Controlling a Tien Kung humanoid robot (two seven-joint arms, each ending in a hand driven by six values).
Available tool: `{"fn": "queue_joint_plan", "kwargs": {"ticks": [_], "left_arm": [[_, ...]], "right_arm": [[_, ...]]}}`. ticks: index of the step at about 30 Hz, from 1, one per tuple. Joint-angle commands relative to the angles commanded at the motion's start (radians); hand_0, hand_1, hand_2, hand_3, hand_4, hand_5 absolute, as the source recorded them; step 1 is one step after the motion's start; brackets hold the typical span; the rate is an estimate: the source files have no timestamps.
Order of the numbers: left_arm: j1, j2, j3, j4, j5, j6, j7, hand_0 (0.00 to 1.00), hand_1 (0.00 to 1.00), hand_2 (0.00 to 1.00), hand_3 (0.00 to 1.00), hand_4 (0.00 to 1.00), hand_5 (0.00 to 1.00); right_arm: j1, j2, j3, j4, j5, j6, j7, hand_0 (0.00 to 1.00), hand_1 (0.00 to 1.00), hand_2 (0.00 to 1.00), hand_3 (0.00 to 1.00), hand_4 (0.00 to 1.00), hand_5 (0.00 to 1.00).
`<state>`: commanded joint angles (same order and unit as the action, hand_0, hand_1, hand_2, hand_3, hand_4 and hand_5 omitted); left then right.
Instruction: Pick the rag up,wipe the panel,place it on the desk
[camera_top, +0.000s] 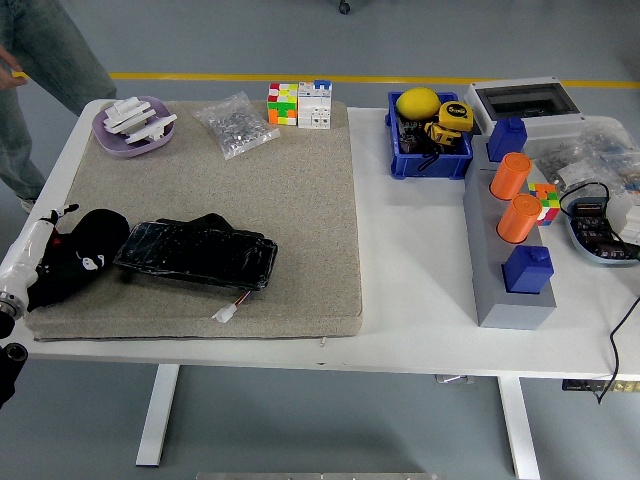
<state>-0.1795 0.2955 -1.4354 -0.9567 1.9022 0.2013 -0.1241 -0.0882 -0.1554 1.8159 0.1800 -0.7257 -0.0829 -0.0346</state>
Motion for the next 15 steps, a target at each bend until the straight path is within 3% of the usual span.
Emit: {"fn": "queue_joint_plan", "kwargs": {"ticks": [3,4,9,10,15], "left_arm": [[0.001,-0.001,0.005,0.0,0.009,0.023,-0.003,0.624,0.805,0.837,0.709,0.747,0.163],[0.001,-0.002,0.006,0.001,0.021,0.035,0.001,0.367,0.433,0.613,0.553,0.333,0.002],[0.002,0.0,0.015,0.002,0.072,0.042,0.032,0.367,0.433,0.613,0.553,0.333,0.002],[0.002,0.0,0.016,0.003,0.075,0.042,0.035,0.305,0.288,0.563,0.482,0.16,0.002],[0.0,0.0,0.024,0.007,0.1,0.047,0.053,0.305,0.288,0.563,0.482,0.16,0.002]], "right_arm": [[0.0,0.0,0.008,0.0,-0.006,0.001,0.001,0.518,0.577,0.661,0.555,0.933,0.385],[0.001,0.0,0.014,0.0,-0.011,0.001,0.002,0.518,0.576,0.66,0.555,0.932,0.385],[0.004,-0.001,0.052,0.0,-0.046,0.005,0.007,0.518,0.576,0.66,0.555,0.932,0.385],[0.004,-0.001,0.056,0.0,-0.05,0.006,0.008,0.516,0.575,0.659,0.554,0.931,0.385],[0.003,-0.001,0.053,0.0,-0.045,0.005,0.008,0.516,0.575,0.659,0.554,0.931,0.385]]}}
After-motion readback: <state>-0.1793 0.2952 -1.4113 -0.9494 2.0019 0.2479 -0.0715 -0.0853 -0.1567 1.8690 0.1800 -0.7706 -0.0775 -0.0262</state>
